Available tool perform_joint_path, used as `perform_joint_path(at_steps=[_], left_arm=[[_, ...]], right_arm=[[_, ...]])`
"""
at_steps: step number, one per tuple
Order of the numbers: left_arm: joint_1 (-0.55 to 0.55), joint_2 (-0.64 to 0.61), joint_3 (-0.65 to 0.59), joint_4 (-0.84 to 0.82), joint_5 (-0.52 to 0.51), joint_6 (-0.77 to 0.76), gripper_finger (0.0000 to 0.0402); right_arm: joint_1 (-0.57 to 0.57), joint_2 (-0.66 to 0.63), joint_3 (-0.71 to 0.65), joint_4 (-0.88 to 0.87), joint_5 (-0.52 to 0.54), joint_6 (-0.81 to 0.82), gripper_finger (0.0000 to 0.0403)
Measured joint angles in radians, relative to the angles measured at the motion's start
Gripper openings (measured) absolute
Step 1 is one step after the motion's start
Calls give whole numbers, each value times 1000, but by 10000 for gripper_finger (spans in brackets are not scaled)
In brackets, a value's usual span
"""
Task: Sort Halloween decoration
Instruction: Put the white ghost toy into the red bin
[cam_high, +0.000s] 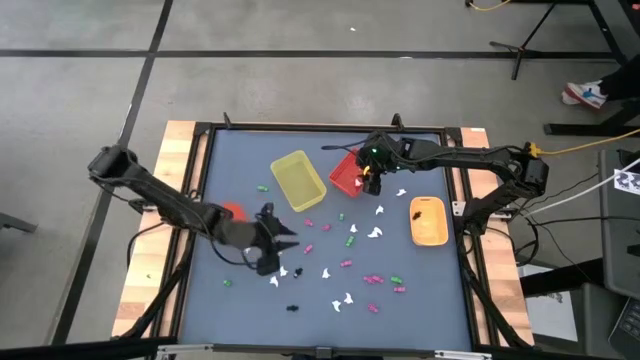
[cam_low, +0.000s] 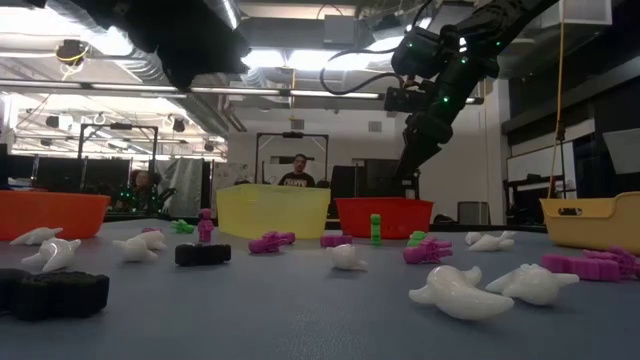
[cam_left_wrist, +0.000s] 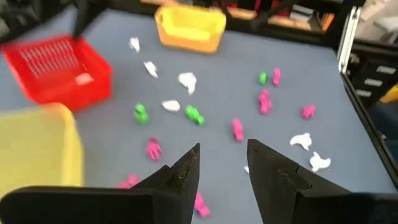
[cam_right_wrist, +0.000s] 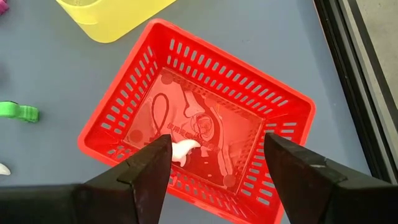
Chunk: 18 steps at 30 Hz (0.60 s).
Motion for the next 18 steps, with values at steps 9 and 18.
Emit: perform_joint_path(at_steps=[9,18], left_arm=[[-68,140,12,-5,2,-292,119],[-113,146,13,-287,11,-560,119]], right_arm=[[0,0,0,0,0,0,253],[0,0,0,-2,0,0,253]])
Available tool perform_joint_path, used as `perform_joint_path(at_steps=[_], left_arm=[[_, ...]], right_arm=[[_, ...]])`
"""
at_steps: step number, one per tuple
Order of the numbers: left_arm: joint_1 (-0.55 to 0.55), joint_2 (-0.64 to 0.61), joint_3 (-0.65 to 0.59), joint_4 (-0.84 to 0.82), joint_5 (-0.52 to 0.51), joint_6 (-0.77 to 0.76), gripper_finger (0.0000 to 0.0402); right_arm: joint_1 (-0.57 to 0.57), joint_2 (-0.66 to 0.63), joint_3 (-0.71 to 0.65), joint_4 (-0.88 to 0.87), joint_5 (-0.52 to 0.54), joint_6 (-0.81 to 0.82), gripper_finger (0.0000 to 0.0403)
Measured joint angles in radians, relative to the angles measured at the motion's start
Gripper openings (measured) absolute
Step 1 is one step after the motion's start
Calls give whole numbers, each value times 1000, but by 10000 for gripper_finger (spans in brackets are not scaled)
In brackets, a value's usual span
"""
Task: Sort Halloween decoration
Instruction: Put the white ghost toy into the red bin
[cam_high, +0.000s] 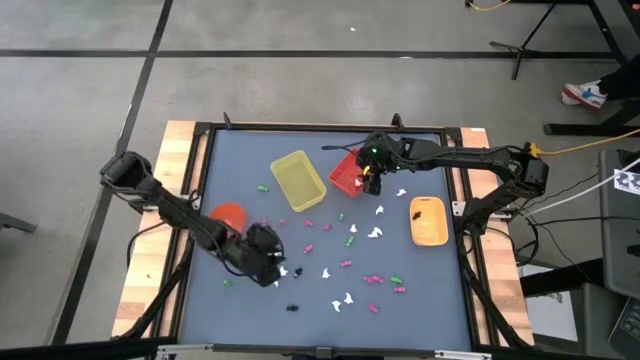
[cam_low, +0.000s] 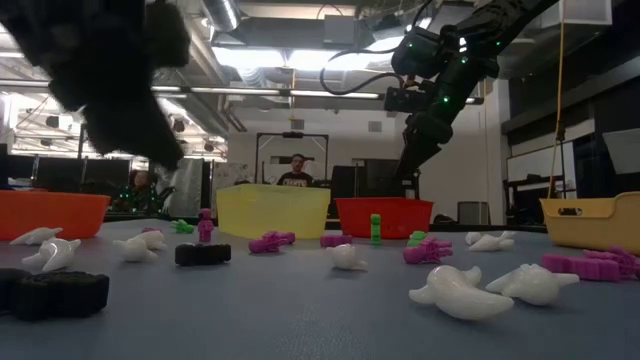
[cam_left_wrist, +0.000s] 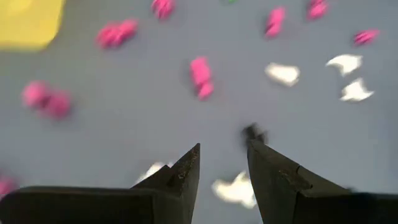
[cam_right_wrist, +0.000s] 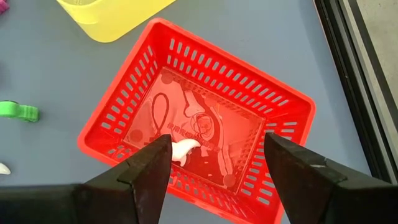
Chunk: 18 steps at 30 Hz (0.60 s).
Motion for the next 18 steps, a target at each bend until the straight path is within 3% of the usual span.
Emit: perform_joint_path(at_steps=[4,18], left_arm=[[-12,29,0,-90,-2,-76,119],[-11,197,0,-17,-54,-102,119]], right_arm=[[0,0,0,-2,0,0,253],[0,0,0,1,0,0,253]])
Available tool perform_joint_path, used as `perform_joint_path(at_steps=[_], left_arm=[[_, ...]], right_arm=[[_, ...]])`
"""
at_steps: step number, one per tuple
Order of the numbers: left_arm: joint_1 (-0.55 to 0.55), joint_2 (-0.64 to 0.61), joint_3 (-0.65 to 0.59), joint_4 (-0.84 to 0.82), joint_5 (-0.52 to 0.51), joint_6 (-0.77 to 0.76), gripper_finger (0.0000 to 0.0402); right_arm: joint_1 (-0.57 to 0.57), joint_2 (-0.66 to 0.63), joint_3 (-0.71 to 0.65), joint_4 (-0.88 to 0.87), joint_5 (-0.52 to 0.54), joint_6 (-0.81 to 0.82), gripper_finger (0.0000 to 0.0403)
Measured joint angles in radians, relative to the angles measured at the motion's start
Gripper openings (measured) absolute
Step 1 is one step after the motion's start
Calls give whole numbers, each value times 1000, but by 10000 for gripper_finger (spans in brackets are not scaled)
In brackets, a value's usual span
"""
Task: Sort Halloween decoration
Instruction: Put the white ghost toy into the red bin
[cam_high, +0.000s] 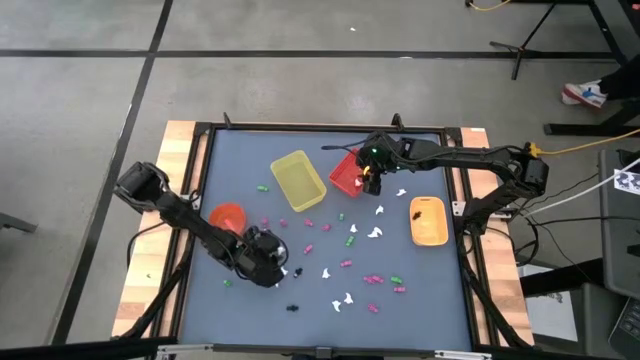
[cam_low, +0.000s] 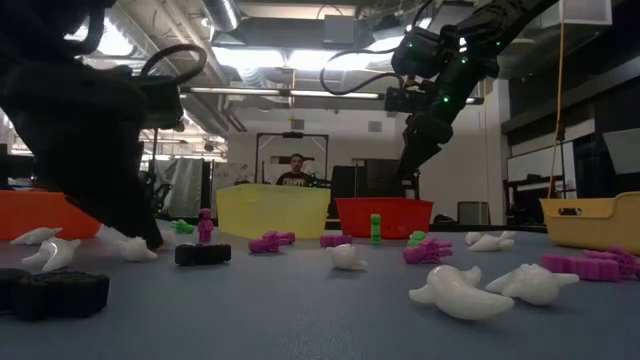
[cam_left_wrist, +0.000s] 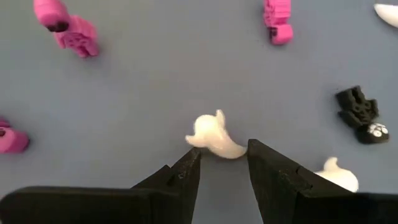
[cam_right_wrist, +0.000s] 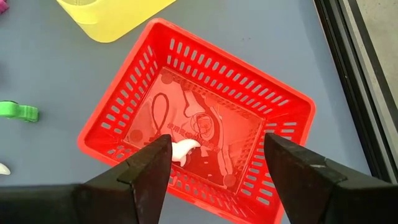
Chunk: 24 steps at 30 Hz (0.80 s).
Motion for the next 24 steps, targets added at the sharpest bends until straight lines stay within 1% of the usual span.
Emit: perform_joint_path(at_steps=[5,8,11,16,24], left_arm=[[1,2,0,0,-43,-8,119],[1,2,0,0,-64,-55,119],[6,2,0,0,-67,-82,119],[20,2,0,1,-83,-83,119],[44,2,0,2,-76,-81,119]], right_arm=[[0,0,0,1,0,0,253],[0,0,0,1,0,0,253],[0,0,0,1,0,0,253],[0,0,0,2,0,0,253],[0,0,0,2,0,0,253]])
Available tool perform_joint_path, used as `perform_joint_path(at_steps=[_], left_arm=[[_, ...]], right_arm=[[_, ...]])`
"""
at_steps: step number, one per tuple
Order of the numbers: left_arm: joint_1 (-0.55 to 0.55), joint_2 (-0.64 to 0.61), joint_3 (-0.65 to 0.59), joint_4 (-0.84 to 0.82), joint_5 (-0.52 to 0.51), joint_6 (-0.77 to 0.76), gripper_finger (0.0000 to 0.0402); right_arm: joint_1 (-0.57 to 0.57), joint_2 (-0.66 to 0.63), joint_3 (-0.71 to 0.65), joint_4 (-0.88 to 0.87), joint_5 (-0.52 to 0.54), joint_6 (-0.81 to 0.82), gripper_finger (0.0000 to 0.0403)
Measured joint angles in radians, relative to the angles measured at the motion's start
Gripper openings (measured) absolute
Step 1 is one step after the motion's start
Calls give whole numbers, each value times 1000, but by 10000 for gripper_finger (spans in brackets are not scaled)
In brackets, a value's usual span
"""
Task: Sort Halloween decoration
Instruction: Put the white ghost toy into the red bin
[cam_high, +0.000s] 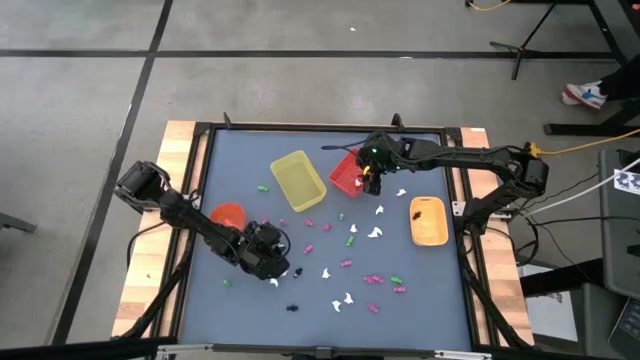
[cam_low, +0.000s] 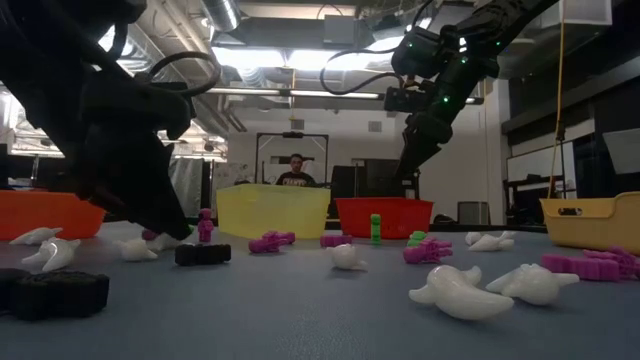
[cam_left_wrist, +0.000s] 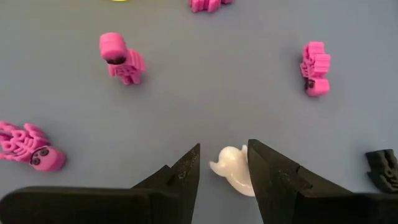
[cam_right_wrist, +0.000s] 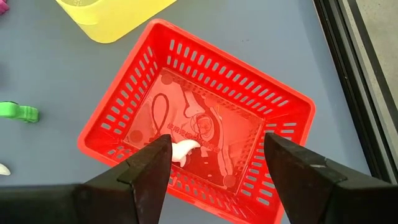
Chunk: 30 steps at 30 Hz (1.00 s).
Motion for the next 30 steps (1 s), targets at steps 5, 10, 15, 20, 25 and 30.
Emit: perform_joint_path(at_steps=[5,10,15,20,25,30], left_arm=[[-3,0,0,0,24,6,119],[-3,0,0,-5,24,8,119],[-3,29,1,5,20,33,119],[-4,51,2,19,17,38,119],[-13,53,4,18,-2,42,100],[-16,54,4,19,-3,58,70]], right_arm=[[0,0,0,0,0,0,253],[0,0,0,0,0,0,253],[0,0,0,0,0,0,253],[0,0,0,1,0,0,253],[0,0,0,1,0,0,253],[0,0,0,2,0,0,253]])
